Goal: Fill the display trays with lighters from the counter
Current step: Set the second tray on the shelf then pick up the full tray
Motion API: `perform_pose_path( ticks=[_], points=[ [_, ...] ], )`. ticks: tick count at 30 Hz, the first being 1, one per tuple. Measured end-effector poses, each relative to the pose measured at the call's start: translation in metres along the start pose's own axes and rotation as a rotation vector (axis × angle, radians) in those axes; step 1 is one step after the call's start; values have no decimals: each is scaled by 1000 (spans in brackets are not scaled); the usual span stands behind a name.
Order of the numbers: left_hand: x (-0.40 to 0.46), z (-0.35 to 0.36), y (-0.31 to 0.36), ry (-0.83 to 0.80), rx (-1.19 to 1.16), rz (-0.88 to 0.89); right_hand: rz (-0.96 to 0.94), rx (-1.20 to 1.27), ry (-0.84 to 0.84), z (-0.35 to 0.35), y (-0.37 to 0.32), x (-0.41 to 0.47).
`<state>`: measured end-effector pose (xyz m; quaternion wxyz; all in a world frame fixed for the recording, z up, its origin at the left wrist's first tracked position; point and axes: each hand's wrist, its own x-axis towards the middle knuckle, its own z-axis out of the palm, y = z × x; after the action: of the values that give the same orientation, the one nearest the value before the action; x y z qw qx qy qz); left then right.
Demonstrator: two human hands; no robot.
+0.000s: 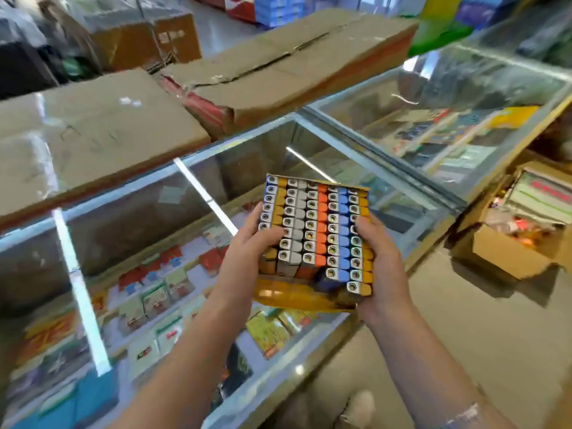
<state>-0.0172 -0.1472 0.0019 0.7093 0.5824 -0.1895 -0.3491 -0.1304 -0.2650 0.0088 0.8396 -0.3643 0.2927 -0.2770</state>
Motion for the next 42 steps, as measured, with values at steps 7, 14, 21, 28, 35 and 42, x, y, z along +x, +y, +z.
perform_pose_path(
  ticks=[7, 14, 21, 28, 35, 42],
  points=[
    [66, 151, -30, -207, 1, -103, -173, 71, 214, -119, -96, 20],
    [109, 309, -64, -450, 34, -192, -299, 133, 445, -240, -177, 16],
    [142, 423, -106, -708, 79, -276, -401, 174, 669, -330, -223, 19],
    [211, 524, -132, -867, 132, -334, -483, 200, 814, -400, -274, 70],
    [297, 623, -133, -1016, 189, -296, -499, 269, 870, -455, -347, 141],
    [350, 729, -155, -1005, 211, -356, -546, 365, 931, -528, -411, 187]
  ],
)
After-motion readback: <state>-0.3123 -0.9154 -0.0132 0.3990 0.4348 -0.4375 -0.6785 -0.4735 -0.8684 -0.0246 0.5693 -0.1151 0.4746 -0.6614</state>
